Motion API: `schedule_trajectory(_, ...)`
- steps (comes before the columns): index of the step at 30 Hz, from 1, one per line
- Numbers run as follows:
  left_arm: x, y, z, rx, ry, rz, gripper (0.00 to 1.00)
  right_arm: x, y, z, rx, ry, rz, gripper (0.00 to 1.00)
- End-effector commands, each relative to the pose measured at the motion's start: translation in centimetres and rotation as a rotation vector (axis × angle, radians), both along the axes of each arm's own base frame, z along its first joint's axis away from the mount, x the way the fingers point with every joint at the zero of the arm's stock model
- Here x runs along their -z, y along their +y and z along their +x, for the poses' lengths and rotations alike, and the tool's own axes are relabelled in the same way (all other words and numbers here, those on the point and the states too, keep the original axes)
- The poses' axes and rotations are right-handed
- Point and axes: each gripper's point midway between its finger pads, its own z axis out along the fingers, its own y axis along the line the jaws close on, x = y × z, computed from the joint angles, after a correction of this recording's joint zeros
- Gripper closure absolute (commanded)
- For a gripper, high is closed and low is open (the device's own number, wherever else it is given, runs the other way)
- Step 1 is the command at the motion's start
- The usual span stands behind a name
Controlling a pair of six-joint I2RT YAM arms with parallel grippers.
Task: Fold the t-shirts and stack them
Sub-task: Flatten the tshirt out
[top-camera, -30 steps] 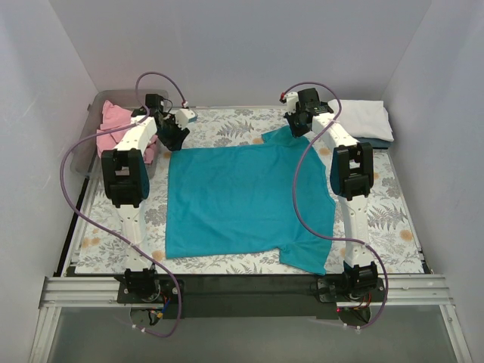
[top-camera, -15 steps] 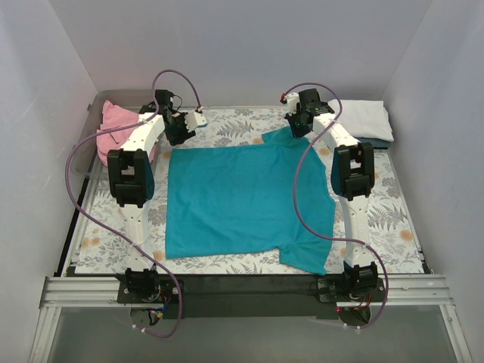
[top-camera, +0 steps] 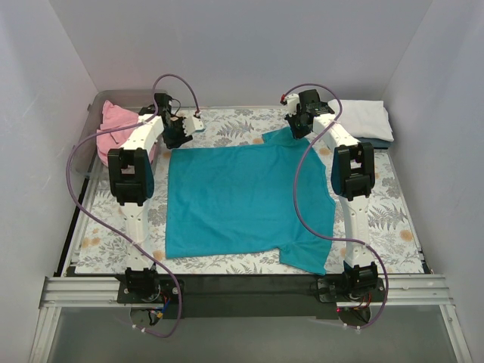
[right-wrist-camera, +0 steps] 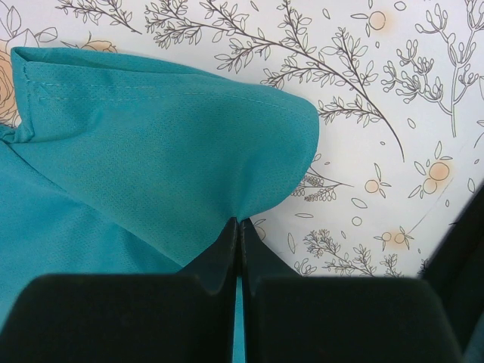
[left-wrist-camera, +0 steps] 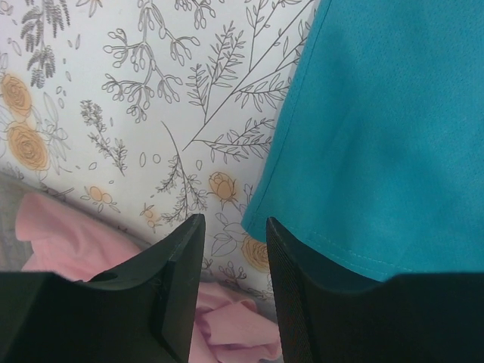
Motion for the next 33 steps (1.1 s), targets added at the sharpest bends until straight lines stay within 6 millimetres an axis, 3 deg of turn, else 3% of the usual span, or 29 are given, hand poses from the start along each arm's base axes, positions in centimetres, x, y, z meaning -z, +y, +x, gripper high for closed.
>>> schedule_trajectory(1, 0.2, 0.6, -0.2, 0.010, 0.008, 0.016, 0.63, -4.4, 0.0, 0.9, -0.014, -0.094, 0.027, 0.99)
schedule_trajectory(12, 2.9, 1.3, -0.4, 0.005, 0.057, 0.057, 0.63, -3.7, 0.0, 0.6, -0.015, -0.079, 0.023, 0.99)
schedule_trajectory(20, 3.9, 1.2, -1.7, 0.012, 0.114, 0.050, 0.82, -3.7, -0.1, 0.7, -0.015, -0.081, 0.022, 0.99)
schedule_trajectory(24, 3.3, 0.8, -1.5, -0.010, 0.103, 0.016, 1.00, -4.0, -0.2, 0.7, -0.017, -0.083, 0.029, 0.99)
schedule_trajectory(33, 0.4, 0.5, -1.0, -0.061, -0.004, -0.025, 1.00, -6.6, -0.3, 0.6, -0.019, -0.122, 0.050, 0.99)
